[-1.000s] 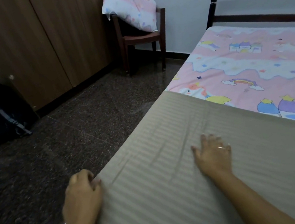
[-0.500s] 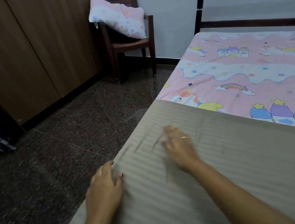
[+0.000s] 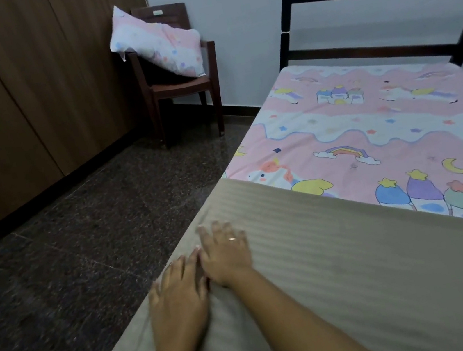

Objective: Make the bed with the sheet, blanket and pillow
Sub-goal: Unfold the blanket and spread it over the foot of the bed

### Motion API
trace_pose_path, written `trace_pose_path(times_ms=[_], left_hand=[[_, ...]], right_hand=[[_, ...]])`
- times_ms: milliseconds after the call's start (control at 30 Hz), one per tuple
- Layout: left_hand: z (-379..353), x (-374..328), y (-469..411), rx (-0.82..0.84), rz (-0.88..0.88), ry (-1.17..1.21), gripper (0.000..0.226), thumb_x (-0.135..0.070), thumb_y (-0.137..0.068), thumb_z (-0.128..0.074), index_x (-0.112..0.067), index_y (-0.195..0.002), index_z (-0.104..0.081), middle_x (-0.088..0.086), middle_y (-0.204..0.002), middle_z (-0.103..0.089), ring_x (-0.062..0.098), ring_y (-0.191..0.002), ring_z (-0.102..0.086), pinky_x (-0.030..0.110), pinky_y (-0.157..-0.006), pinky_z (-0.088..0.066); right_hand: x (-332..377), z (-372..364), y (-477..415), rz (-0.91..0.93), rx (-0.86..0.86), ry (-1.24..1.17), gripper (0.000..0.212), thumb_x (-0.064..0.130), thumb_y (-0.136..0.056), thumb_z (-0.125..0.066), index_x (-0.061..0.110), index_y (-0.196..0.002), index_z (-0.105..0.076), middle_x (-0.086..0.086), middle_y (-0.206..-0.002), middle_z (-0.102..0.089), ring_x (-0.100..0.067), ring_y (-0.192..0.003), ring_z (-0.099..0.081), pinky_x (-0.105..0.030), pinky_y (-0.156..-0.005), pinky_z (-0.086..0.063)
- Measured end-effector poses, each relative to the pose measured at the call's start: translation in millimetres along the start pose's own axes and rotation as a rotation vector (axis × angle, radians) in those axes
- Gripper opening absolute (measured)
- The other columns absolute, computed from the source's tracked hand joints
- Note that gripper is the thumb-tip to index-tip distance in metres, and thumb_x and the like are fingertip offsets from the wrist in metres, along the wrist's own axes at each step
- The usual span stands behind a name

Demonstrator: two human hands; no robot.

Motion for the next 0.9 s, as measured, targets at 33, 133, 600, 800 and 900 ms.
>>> trace_pose_path(times_ms=[33, 133, 600, 800, 900], left_hand=[[-1.9, 5.6, 0.8, -0.01, 0.026, -0.001, 0.051, -0.046, -0.087, -0.034, -0.03, -0.132, -0.051, -0.004, -0.125, -0.061, 0.02, -0.114, -0.059, 0.047, -0.089, -0.048], [-5.2, 25.9, -0.6, 0.009, 0.172, 0.011, 0.05, -0.051, -0.095, -0.027, -0.039, -0.143, -0.032, -0.007, -0.144, -0.043, 0.018, -0.129, -0.044, 0.042, -0.099, -0.04], [-9.7, 38.9, -10.8, -0.01, 0.299, 0.122, 0.047, -0.052, -0.095, -0.018, -0.044, -0.141, -0.028, -0.002, -0.128, -0.055, 0.022, -0.109, -0.057, 0.034, -0.089, -0.043], [-19.7, 37.2, -14.0, -0.111, 0.255, 0.074, 0.022, -0.03, -0.086, -0.057, -0.025, -0.105, -0.067, 0.007, -0.079, -0.069, 0.029, -0.065, -0.067, 0.035, -0.056, -0.05], [-15.2, 37.3, -14.3, -0.071, 0.26, 0.026, 0.014, -0.027, -0.084, -0.059, -0.023, -0.094, -0.068, 0.004, -0.067, -0.067, 0.026, -0.054, -0.065, 0.031, -0.047, -0.048]], right_hand=[[11.2, -0.1, -5.4, 0.096, 0.042, -0.015, 0.052, 0.043, -0.1, -0.025, 0.032, -0.151, -0.018, 0.004, -0.16, -0.01, -0.022, -0.147, -0.003, -0.048, -0.116, 0.004], [13.3, 12.1, -15.3, 0.314, 0.081, -0.3, 0.049, 0.038, -0.102, -0.033, 0.026, -0.149, -0.029, 0.002, -0.157, -0.024, -0.015, -0.146, -0.015, -0.04, -0.119, -0.002], [-88.2, 24.8, -54.7, -0.551, -0.133, -0.03, 0.072, 0.061, -0.094, -0.019, 0.019, -0.152, -0.01, -0.005, -0.16, -0.003, -0.029, -0.146, 0.0, -0.054, -0.115, 0.0], [16.0, 17.6, -103.1, -0.048, 0.196, 0.097, 0.069, 0.071, -0.088, -0.023, 0.034, -0.145, -0.034, 0.004, -0.157, -0.021, -0.025, -0.146, -0.008, -0.063, -0.109, 0.001], [56.9, 23.3, -89.2, 0.111, 0.521, -0.084, 0.072, 0.069, -0.092, -0.025, 0.023, -0.144, -0.041, 0.0, -0.155, -0.028, -0.022, -0.145, -0.018, -0.054, -0.113, 0.003]])
Point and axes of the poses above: each hand's wrist, its own y-axis away from the middle knuckle, its own z-axis out of the back of the hand, x = y × z, the point moved 3 cm from there along -y, towards the middle knuckle
